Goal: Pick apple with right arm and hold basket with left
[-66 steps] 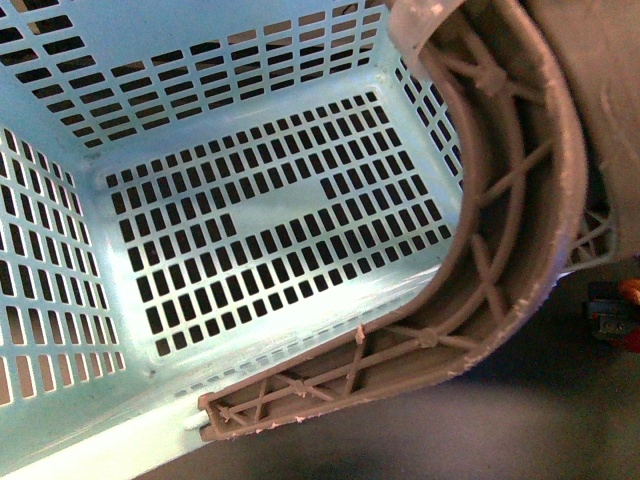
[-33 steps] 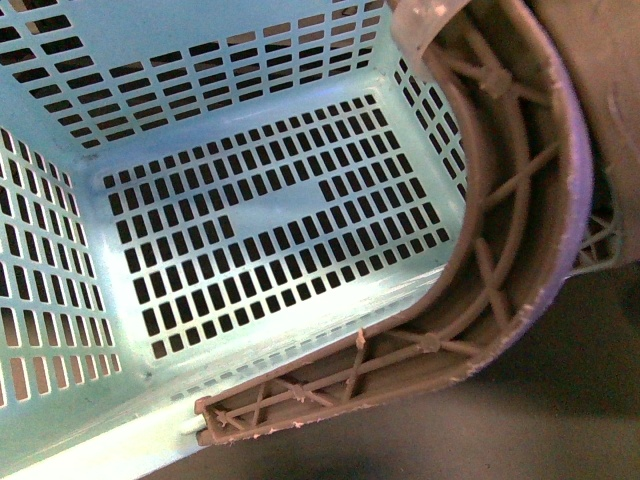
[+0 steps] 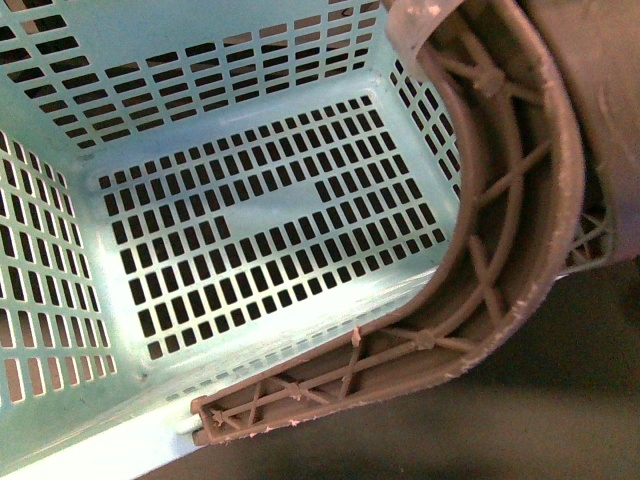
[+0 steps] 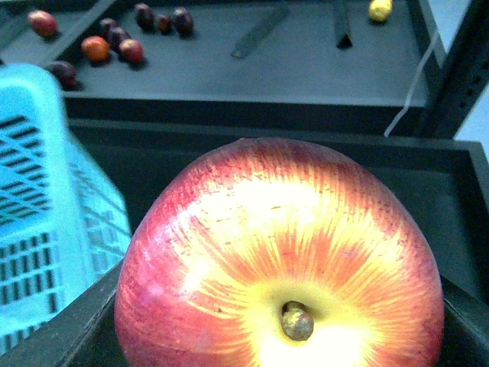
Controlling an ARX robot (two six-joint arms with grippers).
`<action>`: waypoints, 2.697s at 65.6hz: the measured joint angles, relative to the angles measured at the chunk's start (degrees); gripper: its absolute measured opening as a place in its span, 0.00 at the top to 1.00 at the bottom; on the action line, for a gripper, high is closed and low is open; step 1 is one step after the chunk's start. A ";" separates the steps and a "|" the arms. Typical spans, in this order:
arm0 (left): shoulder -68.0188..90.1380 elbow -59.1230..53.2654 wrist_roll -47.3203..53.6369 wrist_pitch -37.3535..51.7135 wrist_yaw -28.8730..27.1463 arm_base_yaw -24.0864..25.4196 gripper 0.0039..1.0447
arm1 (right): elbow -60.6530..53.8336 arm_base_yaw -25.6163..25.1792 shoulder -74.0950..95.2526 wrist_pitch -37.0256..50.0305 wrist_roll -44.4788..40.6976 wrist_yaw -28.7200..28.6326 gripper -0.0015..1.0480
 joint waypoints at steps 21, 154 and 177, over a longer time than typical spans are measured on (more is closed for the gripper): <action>0.00 0.00 0.00 0.00 0.00 0.00 0.85 | -1.62 18.45 -0.24 3.08 4.33 9.70 0.23; 0.07 -0.02 0.00 -0.20 0.00 -0.07 0.85 | -34.99 1.25 -30.21 19.43 -1.05 12.61 0.98; 0.07 -0.02 -0.02 -0.20 0.04 -0.07 0.85 | -37.99 1.22 -39.28 13.49 -1.07 12.59 0.98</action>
